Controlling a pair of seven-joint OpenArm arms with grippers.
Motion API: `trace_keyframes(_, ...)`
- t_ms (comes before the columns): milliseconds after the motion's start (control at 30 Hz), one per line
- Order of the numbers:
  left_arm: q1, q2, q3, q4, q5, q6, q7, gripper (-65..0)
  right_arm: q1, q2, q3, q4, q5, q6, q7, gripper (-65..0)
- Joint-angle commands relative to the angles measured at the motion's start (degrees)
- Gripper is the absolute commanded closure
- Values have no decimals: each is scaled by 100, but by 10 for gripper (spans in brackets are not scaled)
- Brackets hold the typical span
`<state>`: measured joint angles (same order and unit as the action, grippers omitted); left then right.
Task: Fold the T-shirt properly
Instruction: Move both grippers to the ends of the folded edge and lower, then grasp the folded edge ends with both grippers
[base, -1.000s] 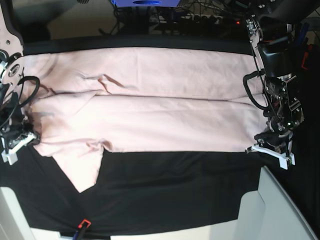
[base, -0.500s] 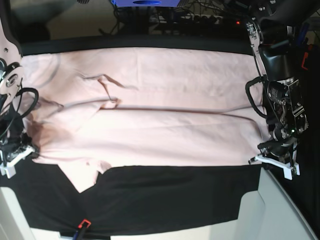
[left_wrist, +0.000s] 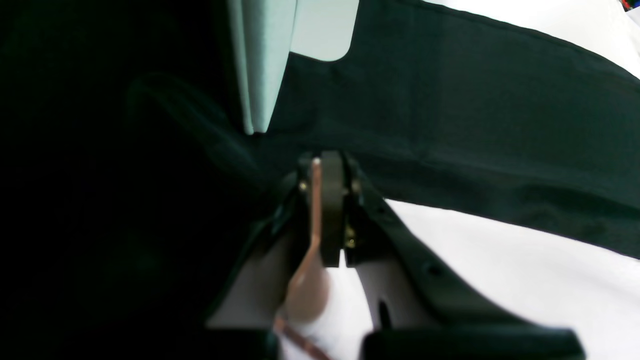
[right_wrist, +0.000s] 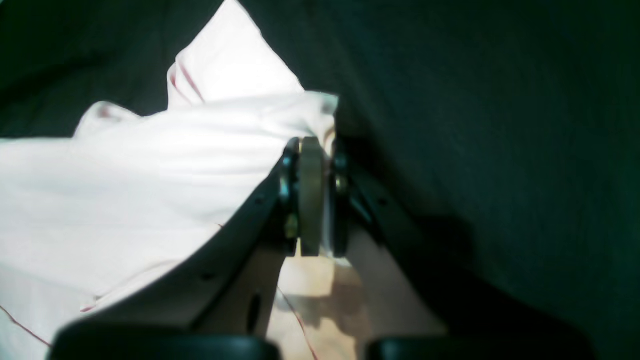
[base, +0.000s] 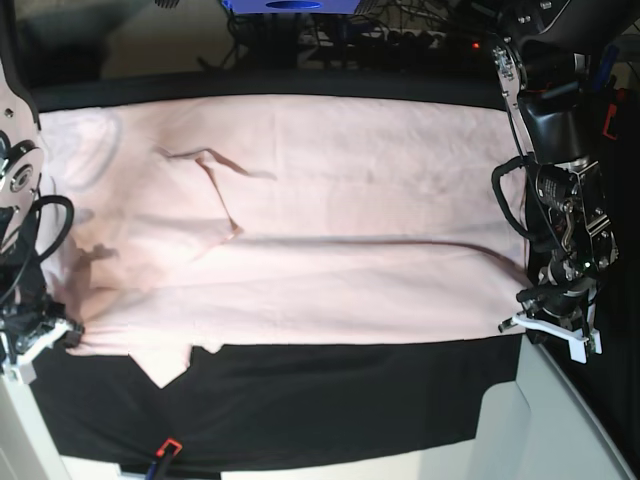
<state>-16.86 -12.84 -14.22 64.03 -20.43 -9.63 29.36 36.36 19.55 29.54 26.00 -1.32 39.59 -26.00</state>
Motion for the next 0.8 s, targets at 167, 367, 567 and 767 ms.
trace_keyframes(167, -147, -83, -16, 133, -28, 0, -172, 0, 254, 1, -40, 103, 110, 41, 257, 0)
trace_keyframes(367, -155, -83, -16, 300, -28, 0, -172, 0, 219, 36, -40, 350, 110, 41, 345, 0)
trace_keyframes(567, -68, -83, -16, 415, -28, 0, -172, 0, 140, 150, -22, 367, 110, 41, 363, 0)
trace_keyframes(767, 12, 5, -16, 423, -19, 0, -172, 0, 70, 247, -13, 376, 119, 41, 380, 0)
